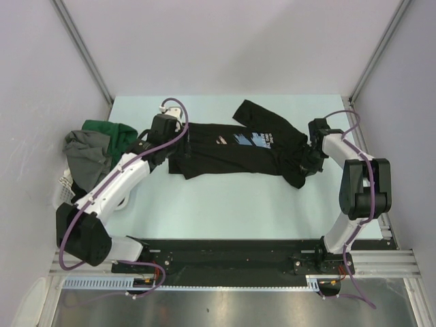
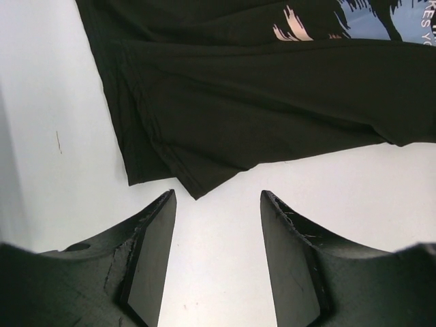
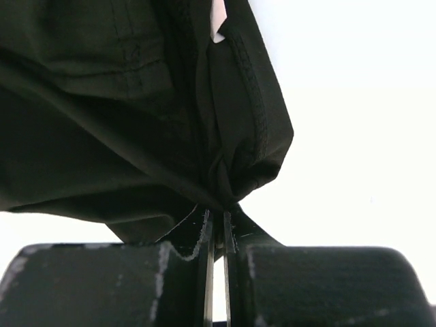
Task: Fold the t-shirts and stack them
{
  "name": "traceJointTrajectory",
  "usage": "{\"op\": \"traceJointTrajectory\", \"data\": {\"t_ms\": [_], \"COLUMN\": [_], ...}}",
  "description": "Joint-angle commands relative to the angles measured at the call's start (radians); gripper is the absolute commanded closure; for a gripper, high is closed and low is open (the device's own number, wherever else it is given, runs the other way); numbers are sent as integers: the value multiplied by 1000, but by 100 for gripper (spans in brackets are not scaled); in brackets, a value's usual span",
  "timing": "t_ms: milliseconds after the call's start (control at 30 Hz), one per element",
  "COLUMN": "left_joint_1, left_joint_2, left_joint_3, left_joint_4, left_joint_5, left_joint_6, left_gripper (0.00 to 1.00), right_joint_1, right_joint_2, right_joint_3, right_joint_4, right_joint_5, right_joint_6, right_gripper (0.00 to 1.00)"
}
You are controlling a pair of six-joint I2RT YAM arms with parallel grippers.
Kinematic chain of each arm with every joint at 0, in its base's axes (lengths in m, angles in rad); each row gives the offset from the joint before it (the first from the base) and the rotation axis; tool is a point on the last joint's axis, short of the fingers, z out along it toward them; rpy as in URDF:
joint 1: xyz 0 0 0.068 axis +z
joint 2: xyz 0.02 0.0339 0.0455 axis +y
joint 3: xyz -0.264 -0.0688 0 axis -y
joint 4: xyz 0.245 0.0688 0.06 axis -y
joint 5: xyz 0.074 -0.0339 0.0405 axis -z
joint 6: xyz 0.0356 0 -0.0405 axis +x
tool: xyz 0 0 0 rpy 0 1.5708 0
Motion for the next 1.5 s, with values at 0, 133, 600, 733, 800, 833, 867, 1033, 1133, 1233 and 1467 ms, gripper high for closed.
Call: {"op": "traceJointTrajectory", "data": {"t_ms": [0,133,600,733,800,833,867,1033,1133,1233,1467], "left_joint_1": [-5,-5,-5,-5,-5,-4,-5,-5,-5,-4,27], "left_joint_2": [-60,-73,-61,-60,-56,-48,-41,34,87,140,262], "left_joint_3": [-7,-13,-39,-52,-64,-70,-76,-108,-118,-110,-49], "left_joint_4": [31,32,9,15,18,18,21,26,44,66,89], "left_joint_5": [9,18,65,50,27,17,6,-37,-62,-82,-122], "left_joint_6": [38,46,32,25,22,14,8,-49,-76,-89,-74], "left_gripper": [42,42,41,41,41,41,41,41,41,41,41], "right_joint_1": [26,27,15,16,15,15,15,4,-10,-25,-79], "right_joint_2": [-54,-30,12,53,70,72,75,88,89,75,61], "right_joint_3": [-4,-4,-33,-37,-36,-37,-36,-34,-28,-12,42], "right_joint_4": [-110,-161,-193,-173,-161,-160,-155,-141,-140,-150,-187], "right_joint_5": [100,131,209,203,202,202,202,192,185,185,191], "right_joint_6": [12,6,0,3,1,0,1,-5,-14,-26,-65], "right_gripper": [100,100,100,88,83,78,75,63,60,60,59]}}
